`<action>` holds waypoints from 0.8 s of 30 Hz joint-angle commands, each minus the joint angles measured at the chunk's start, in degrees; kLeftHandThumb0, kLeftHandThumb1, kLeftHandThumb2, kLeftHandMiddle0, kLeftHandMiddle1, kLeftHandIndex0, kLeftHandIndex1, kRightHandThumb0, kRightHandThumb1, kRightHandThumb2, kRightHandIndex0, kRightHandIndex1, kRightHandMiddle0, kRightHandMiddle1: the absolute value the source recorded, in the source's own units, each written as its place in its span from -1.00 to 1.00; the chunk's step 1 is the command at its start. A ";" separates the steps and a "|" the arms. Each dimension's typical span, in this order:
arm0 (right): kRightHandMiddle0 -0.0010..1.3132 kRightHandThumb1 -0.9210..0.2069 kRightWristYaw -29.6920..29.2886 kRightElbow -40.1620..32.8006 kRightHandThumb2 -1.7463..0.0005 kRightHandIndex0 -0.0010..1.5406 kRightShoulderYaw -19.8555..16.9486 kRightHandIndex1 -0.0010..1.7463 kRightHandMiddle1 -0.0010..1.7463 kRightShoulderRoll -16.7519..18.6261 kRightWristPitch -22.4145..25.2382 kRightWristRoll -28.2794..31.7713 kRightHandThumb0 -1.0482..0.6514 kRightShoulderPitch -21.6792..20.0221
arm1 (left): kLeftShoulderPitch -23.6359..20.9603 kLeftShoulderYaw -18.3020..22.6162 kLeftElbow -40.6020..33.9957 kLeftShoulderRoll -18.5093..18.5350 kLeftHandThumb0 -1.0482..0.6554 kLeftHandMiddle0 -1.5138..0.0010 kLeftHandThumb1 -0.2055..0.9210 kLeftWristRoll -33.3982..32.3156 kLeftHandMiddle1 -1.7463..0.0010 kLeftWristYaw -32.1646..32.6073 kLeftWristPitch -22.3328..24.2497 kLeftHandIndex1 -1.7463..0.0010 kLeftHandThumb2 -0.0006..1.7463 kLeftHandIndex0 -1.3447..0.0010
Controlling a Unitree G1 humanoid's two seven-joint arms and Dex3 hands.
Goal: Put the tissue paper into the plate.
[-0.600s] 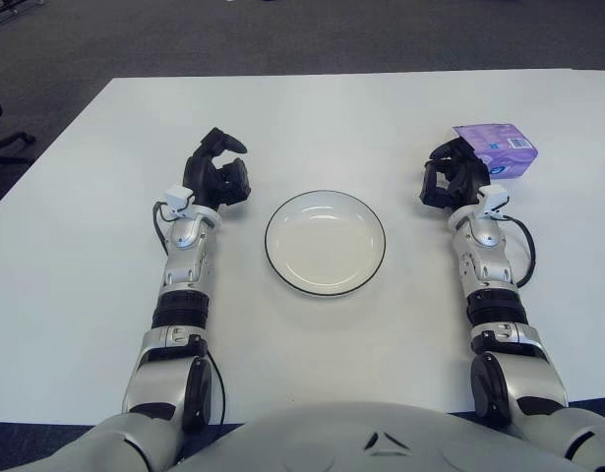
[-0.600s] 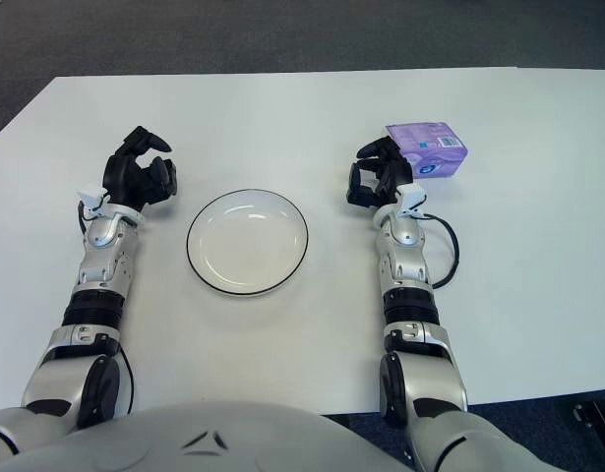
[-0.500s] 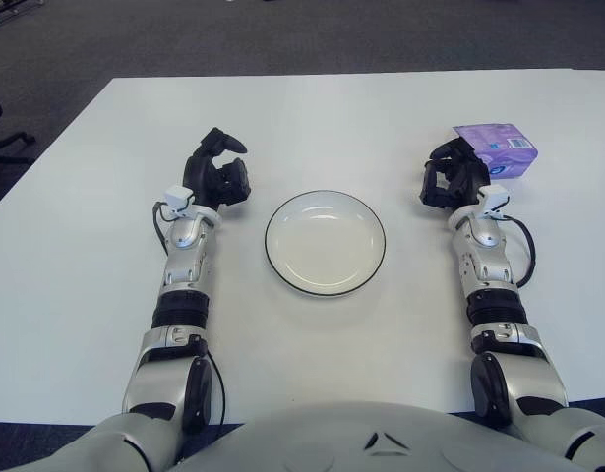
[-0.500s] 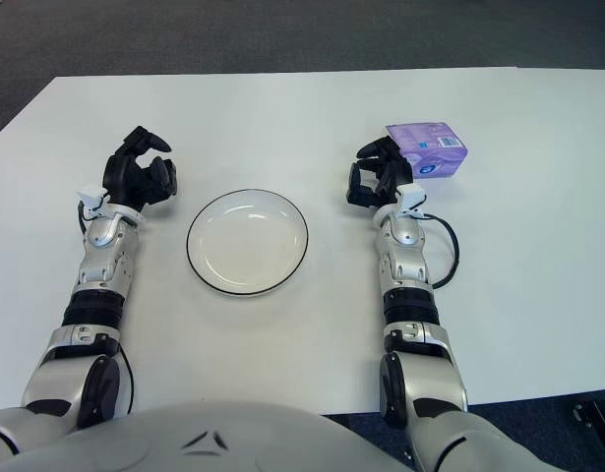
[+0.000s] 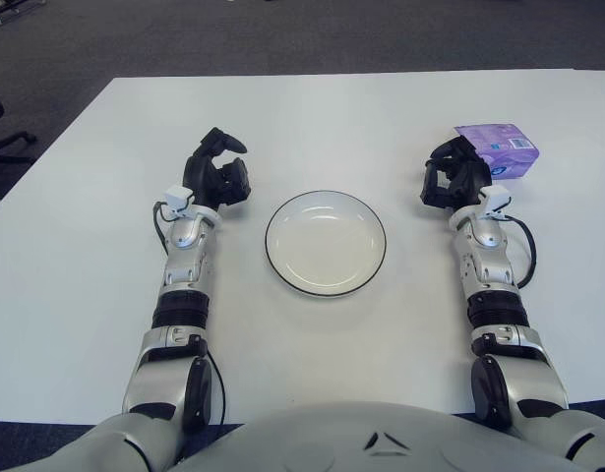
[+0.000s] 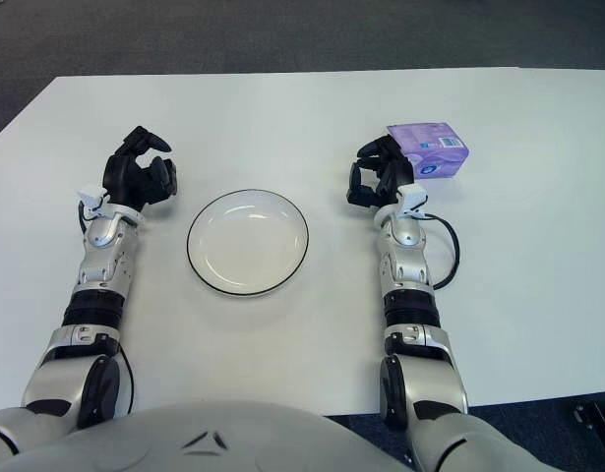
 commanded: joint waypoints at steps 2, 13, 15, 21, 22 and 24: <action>-0.35 0.23 -0.76 -4.06 -0.59 -0.02 0.93 0.85 1.00 1.41 2.24 -1.10 0.22 9.18 | 13.16 -0.33 6.08 -5.08 -0.31 -0.69 0.02 -0.71 -1.00 0.94 1.34 -1.00 0.43 0.15; -0.39 0.05 -4.64 -23.96 -0.43 -0.10 3.35 0.76 1.00 -1.52 7.51 -10.45 0.22 12.50 | 13.25 -0.67 6.10 -5.05 -0.31 -0.69 0.03 0.49 -1.00 1.69 0.64 -1.00 0.43 0.15; -0.39 0.00 -5.17 -25.72 -0.38 -0.13 3.63 0.73 1.00 -1.82 8.84 -12.33 0.22 12.54 | 13.24 -0.70 6.21 -5.02 -0.31 -0.69 0.03 0.44 -1.00 1.39 0.40 -1.00 0.43 0.16; -0.39 -0.07 -4.89 -26.37 -0.31 -0.17 3.58 0.69 1.00 -4.73 8.46 -16.57 0.22 11.13 | 13.11 -0.69 6.69 -4.84 -0.31 -0.69 0.03 0.23 -1.00 0.78 -0.15 -1.00 0.43 0.16; -0.39 -0.08 -4.77 -26.11 -0.30 -0.18 3.47 0.69 1.00 -5.06 8.09 -16.92 0.22 10.90 | 13.10 -0.70 6.71 -4.82 -0.31 -0.69 0.03 0.23 -1.00 0.78 -0.19 -1.00 0.43 0.16; -0.39 -0.09 -4.61 -25.13 -0.29 -0.19 3.19 0.69 1.00 -6.15 6.45 -17.98 0.22 10.25 | 13.09 -0.71 6.78 -4.80 -0.31 -0.69 0.03 0.31 -1.00 0.85 -0.31 -1.00 0.43 0.15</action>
